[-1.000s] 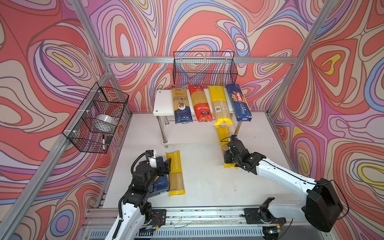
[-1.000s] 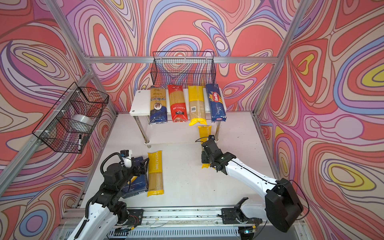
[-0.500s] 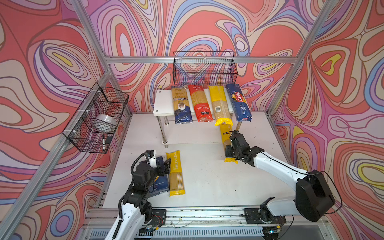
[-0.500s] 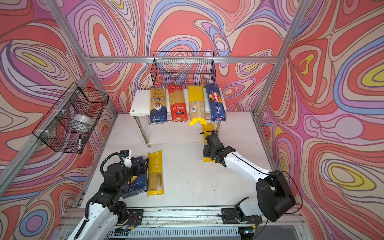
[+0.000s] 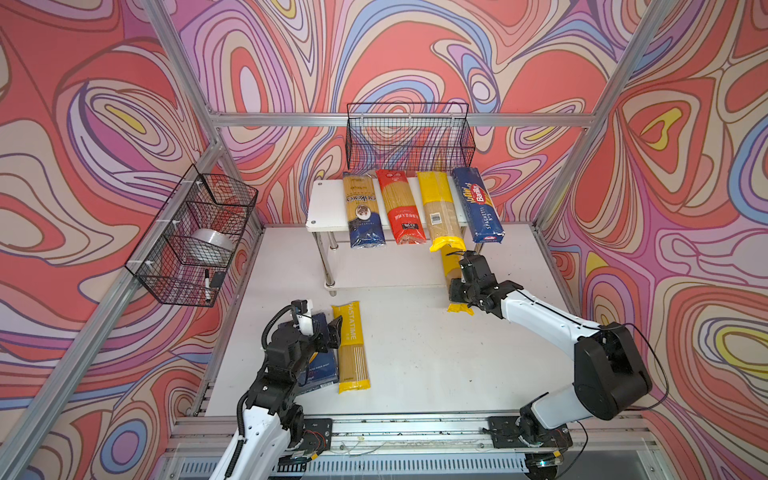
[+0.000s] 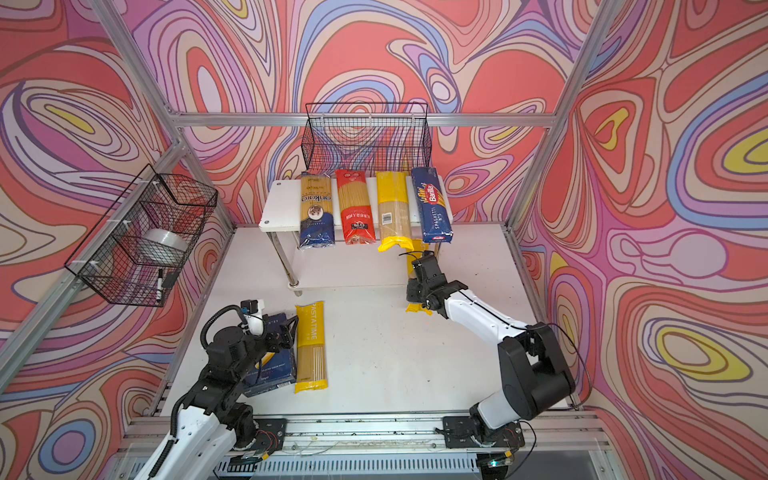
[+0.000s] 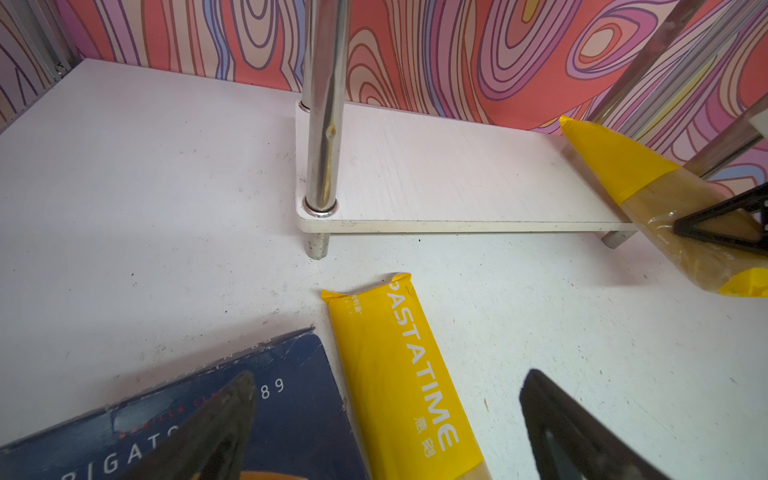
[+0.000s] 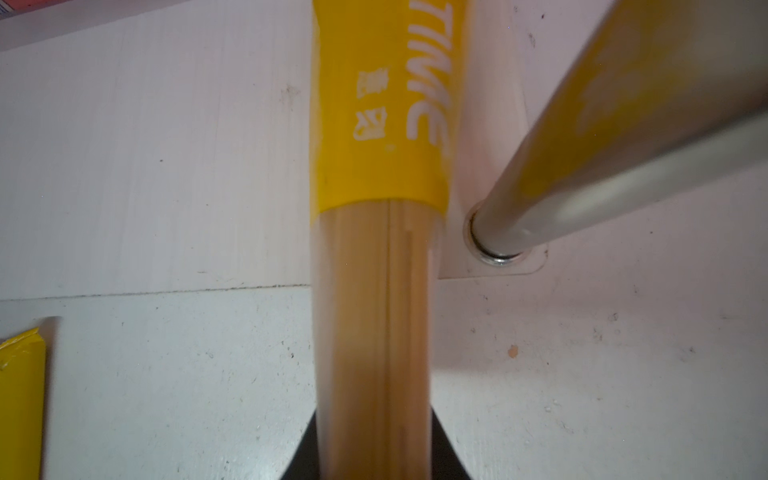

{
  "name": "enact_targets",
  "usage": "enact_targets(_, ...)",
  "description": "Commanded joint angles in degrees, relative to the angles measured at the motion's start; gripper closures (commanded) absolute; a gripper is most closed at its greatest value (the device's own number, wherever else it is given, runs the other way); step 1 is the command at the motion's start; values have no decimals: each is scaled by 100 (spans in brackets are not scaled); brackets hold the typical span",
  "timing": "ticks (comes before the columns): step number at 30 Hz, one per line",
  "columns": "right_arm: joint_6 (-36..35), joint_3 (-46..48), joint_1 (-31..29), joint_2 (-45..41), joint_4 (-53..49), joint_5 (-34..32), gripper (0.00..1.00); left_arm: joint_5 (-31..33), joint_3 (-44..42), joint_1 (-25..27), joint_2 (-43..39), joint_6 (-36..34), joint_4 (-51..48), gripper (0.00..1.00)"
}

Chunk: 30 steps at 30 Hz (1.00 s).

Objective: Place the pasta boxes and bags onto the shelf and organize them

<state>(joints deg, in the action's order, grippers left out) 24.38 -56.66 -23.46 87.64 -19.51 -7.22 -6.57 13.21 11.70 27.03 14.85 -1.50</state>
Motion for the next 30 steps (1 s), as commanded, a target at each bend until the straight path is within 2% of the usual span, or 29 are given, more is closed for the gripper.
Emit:
enact_targets(1, -133, -372, 70, -28, 693, 42, 98, -29, 107, 16, -30, 20, 35, 0)
enact_targets(3, -135, -397, 81, -9, 659, 108, 89, -24, 104, 16, -34, 19, 34, 0)
enact_targets(6, -114, -352, 88, -29, 674, 48, 81, -25, 105, 16, -27, 18, 27, 0)
enact_targets(9, -99, -299, 87, -54, 735, -7, 56, -28, 105, 16, -25, 18, 38, 0)
enact_targets(16, -120, -438, 96, 39, 549, -51, 43, -41, 111, 16, -7, 18, 39, 0)
enact_targets(21, -75, -324, 90, -180, 396, 132, 39, -37, 107, 11, -22, 18, 36, 0)
enact_targets(26, -13, 162, 96, -805, 268, 555, 39, -43, 110, 16, -21, 18, 38, 0)
enact_targets(30, 286, 779, 96, -1644, 164, 952, 40, -38, 103, 16, -44, 18, 35, 0)
